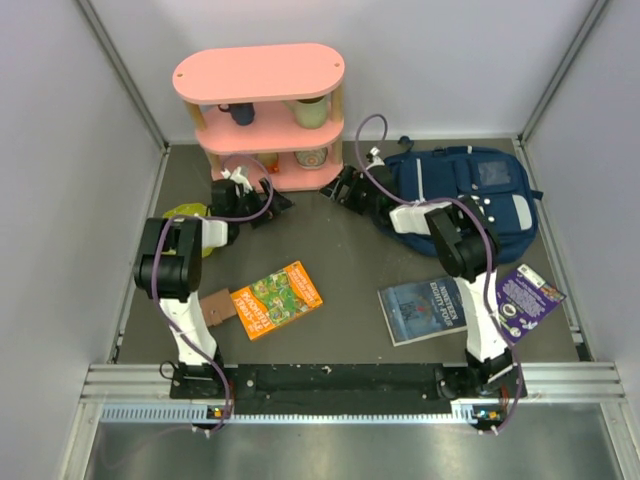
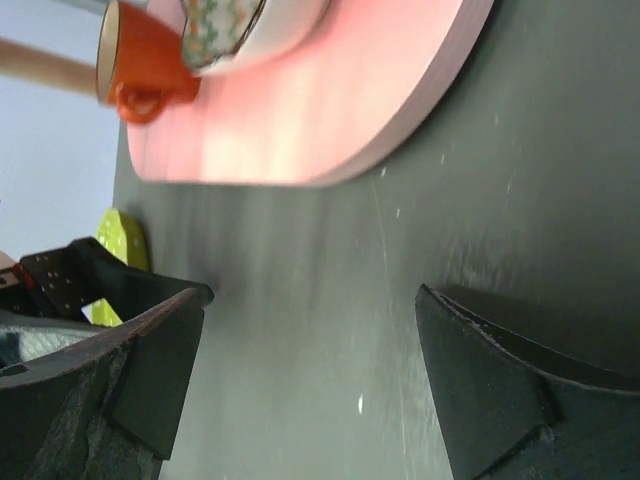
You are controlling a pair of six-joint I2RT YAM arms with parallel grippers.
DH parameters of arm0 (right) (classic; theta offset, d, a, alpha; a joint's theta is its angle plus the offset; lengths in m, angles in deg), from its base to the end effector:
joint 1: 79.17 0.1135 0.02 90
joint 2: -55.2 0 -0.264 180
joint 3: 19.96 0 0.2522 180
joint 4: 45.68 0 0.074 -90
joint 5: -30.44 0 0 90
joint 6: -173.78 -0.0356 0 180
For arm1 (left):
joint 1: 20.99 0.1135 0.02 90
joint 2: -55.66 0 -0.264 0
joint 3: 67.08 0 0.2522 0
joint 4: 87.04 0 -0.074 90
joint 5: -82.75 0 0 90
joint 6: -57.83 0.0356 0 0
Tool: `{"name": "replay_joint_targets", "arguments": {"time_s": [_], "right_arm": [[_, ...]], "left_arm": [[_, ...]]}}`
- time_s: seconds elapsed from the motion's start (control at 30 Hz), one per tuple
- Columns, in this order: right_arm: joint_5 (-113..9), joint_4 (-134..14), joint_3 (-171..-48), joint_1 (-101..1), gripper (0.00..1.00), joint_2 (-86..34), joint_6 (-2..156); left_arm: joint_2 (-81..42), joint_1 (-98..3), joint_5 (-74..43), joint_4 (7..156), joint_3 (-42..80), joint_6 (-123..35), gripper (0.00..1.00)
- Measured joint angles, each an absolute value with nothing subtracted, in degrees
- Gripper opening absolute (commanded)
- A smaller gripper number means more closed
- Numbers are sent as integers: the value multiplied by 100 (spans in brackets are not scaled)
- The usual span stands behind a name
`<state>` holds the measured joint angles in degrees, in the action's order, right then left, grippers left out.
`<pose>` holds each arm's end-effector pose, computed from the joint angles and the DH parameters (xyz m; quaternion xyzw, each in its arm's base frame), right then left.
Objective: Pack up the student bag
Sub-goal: Move the distractor to the center of the board, then pick up the student bag at the corner of the board.
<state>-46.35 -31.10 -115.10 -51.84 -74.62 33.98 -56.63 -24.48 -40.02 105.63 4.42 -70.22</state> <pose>0.4391 0.2361 0.1354 0.0940 0.8114 0.4285 0.3862 0.4008 -0.0438 0.1440 -0.1059 0.8288 -0.4011 0.3754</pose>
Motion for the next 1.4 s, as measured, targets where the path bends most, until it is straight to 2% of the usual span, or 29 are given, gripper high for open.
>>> {"name": "replay_joint_targets", "arguments": {"time_s": [0.17, 0.33, 0.4, 0.5, 0.67, 0.8, 1.0, 1.27, 1.37, 1.4], "right_arm": [[-4434, -3027, -10420, -5199, 88, -6492, 3614], [-5002, -3685, -8651, -5256, 99, -4181, 3833], [-5474, -4349, -8361, -5402, 99, -3279, 3863], [-6097, -5477, -8170, -6121, 99, -2179, 3763], [-6320, -6540, -7495, -7688, 99, -1307, 3356], [-6208, -7195, -6807, -8683, 99, -868, 3074], [-6073, -7517, -6671, -9111, 99, -590, 2906], [-5878, -7071, -6732, -9502, 99, -1532, 2845], [-5640, -6778, -6868, -9561, 91, -2256, 2849], [-5557, -6686, -6946, -9581, 75, -2352, 2882]], "left_arm": [[-4771, -2631, -3749, 10450, -347, -6886, 99], [-3410, -3178, -2837, 9597, -686, -6364, 99], [-2780, -3606, -2330, 9217, -729, -6123, 99], [-1668, -4321, -1729, 8900, -952, -5889, 99], [-267, -4474, -986, 8402, -1457, -5835, 99], [293, -4467, -538, 7982, -1591, -5767, 99], [485, -4465, -516, 7578, -1597, -5743, 99], [544, -4465, -1102, 7377, -1628, -6027, 99], [538, -4465, -1620, 7438, -1676, -6132, 99], [527, -4465, -1768, 7447, -1689, -6169, 99]]}}
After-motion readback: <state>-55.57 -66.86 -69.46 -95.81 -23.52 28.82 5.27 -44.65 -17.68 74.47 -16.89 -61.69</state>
